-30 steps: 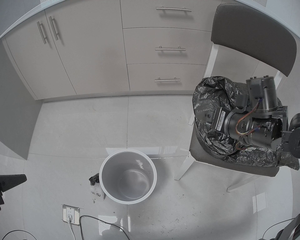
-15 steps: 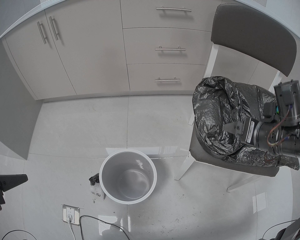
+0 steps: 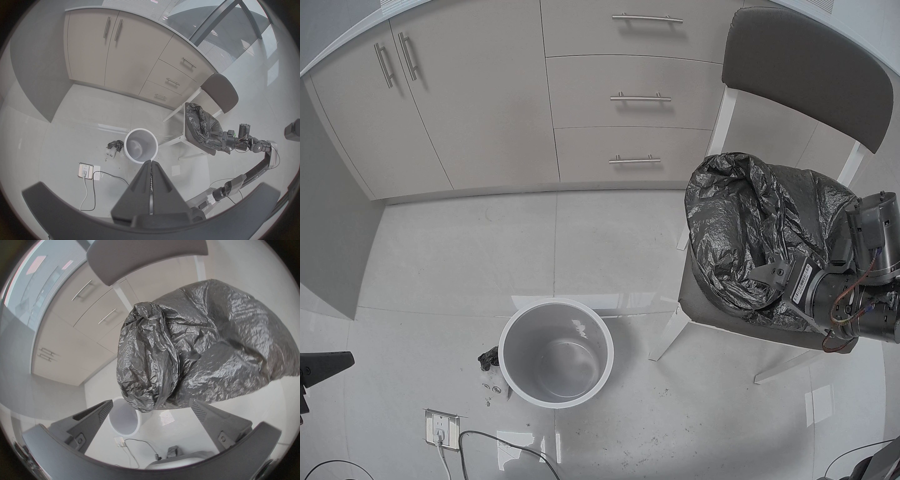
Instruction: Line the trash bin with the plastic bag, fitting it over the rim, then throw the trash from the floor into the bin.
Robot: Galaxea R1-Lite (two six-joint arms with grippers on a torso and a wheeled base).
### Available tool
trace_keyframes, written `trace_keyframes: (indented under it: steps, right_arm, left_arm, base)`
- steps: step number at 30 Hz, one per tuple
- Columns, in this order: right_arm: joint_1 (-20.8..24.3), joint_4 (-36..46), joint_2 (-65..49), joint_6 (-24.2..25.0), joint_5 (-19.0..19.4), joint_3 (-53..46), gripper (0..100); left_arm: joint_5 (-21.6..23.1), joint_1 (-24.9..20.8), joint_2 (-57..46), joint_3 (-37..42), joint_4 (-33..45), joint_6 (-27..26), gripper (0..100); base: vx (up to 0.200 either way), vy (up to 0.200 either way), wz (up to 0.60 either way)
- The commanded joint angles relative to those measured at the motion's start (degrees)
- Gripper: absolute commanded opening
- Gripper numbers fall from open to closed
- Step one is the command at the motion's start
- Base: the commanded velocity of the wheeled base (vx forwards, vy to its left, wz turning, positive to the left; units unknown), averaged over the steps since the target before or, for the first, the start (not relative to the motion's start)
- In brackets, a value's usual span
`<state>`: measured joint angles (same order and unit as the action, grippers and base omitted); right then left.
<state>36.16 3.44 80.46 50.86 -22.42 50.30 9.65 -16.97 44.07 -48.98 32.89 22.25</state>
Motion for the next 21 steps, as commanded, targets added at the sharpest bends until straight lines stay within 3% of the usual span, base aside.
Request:
trace_keyframes:
  steps: [1,8,21]
  right_arm:
    - [2.3,0.1,2.1,3.5,-0.2,0.9,100]
    - [2.3,0.0,7.3,7.9,0.2,1.6,100]
    - [0.0,-2.1,10.6,6.7,-1.4,5.2,100]
  left_arm:
    - [0.0,-1.0,-1.5,0.1,0.0,0.0,0]
    - [-0.1,-2.4,-3.2,0.1,0.0,0.0,0]
    - [-0.2,-2.4,-1.2,3.5,-5.7,0.0,0]
  base:
    - [0.000,0.000,0.00]
    - [0.000,0.000,0.00]
    - [0.000,0.000,0.00]
